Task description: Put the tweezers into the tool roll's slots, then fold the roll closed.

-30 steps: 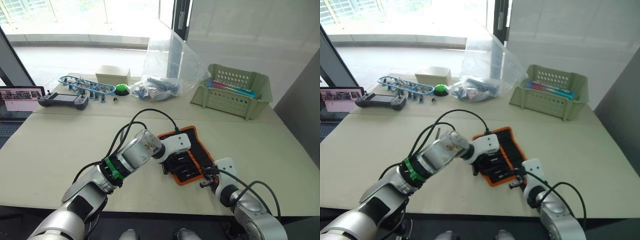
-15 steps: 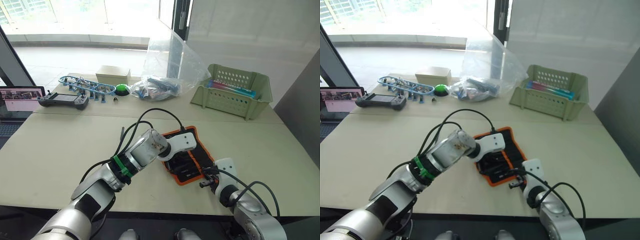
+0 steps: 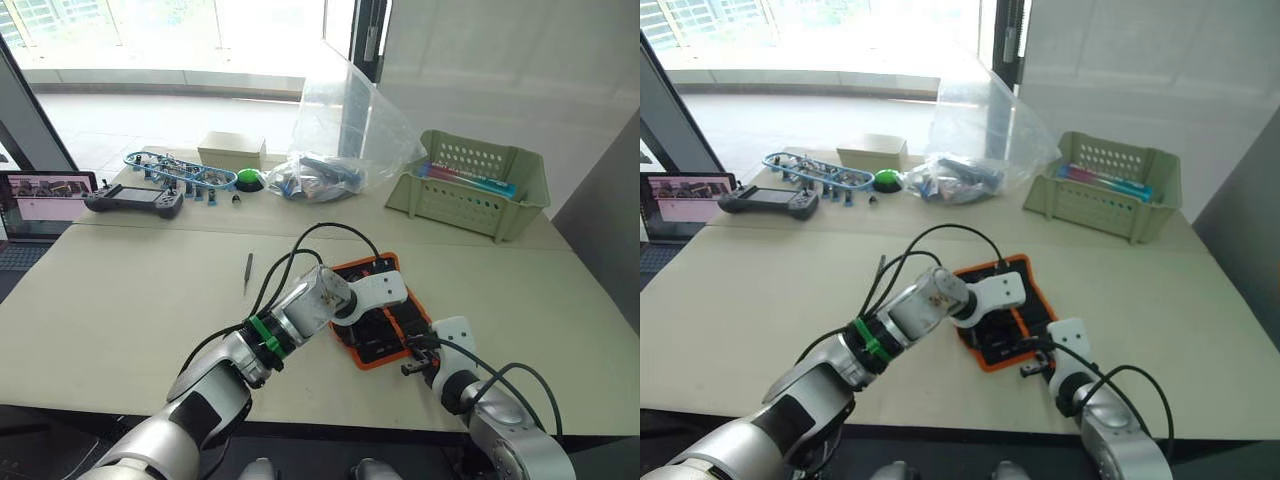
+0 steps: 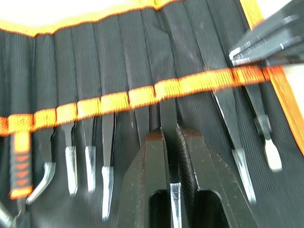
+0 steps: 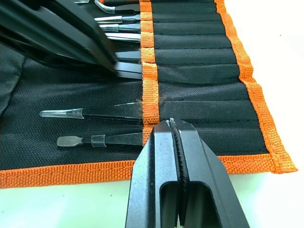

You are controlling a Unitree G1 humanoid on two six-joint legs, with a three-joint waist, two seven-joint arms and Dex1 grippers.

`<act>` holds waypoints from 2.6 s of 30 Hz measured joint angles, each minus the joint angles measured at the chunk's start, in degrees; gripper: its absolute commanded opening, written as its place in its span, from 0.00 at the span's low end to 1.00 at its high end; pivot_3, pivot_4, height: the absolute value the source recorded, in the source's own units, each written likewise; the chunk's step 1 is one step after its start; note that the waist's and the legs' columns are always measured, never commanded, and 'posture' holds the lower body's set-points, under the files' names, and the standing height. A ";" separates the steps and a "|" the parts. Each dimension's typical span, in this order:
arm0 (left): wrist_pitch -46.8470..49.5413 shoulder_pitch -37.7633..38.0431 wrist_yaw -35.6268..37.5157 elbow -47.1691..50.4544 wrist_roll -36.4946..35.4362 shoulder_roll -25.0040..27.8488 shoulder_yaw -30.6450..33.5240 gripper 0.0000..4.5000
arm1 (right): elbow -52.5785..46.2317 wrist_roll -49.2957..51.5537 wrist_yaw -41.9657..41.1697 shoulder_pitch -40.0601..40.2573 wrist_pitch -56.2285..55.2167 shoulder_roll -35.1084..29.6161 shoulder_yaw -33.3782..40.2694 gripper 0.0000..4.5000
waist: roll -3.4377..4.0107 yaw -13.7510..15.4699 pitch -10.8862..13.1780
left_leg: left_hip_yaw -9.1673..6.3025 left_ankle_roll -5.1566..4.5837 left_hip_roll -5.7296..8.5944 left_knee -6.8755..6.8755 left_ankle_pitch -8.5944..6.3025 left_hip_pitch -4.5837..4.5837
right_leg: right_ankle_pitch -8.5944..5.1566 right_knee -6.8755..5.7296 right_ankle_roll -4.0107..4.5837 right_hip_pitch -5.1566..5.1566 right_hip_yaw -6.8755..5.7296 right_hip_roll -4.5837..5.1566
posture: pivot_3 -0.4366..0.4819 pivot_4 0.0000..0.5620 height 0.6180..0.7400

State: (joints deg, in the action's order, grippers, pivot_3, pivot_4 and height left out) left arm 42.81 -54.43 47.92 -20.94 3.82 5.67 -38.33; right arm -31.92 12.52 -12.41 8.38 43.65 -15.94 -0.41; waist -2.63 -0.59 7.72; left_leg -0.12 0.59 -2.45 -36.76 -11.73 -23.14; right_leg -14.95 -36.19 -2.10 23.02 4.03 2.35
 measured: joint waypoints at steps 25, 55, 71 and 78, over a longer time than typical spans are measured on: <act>-4.57 3.04 3.14 1.61 1.47 1.33 4.66 0.70 | -0.09 0.28 -0.06 -0.29 0.38 -0.16 -0.27 0.00 | 0.07 -0.28 -0.21 | -0.03 0.00 -0.01 0.01 0.00 -0.10 | 0.00 -0.04 0.00 0.12 0.00 -0.01 | 0.48 0.27 1.00; -6.49 69.14 -14.52 54.87 -16.80 14.17 62.45 0.99 | 4.78 1.85 -6.21 -4.67 0.48 -5.13 0.18 0.00 | 0.09 -1.07 -0.23 | 0.12 0.12 -0.50 0.16 -0.11 0.09 | -0.04 0.06 0.67 0.13 0.05 0.39 | 0.48 0.27 1.00; -7.80 82.35 -25.24 65.08 -18.93 6.08 62.16 0.99 | 6.54 2.18 -8.34 -6.36 0.49 -6.11 -0.42 0.00 | -0.16 -2.07 -0.24 | 0.63 0.26 -0.43 0.18 -0.62 0.16 | -0.06 0.64 0.37 0.11 -0.12 1.02 | 0.48 0.27 1.00; -9.53 75.18 -27.37 55.61 -16.77 7.84 56.87 0.99 | 6.88 2.01 -7.76 -6.62 0.54 -6.12 -0.44 0.00 | -0.08 -1.67 -0.12 | 0.59 0.29 -0.39 0.18 -0.64 0.33 | -0.09 0.43 0.34 0.38 -0.15 1.01 | 0.48 0.27 1.00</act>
State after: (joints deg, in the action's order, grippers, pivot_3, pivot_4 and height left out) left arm 33.28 20.76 20.55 34.67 -12.95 13.51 18.55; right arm -25.04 14.54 -20.17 1.76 44.19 -22.06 -0.85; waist -2.70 -2.26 7.60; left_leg 0.48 0.89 -2.84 -36.58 -12.37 -22.81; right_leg -15.04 -35.76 -1.76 23.41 3.88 3.36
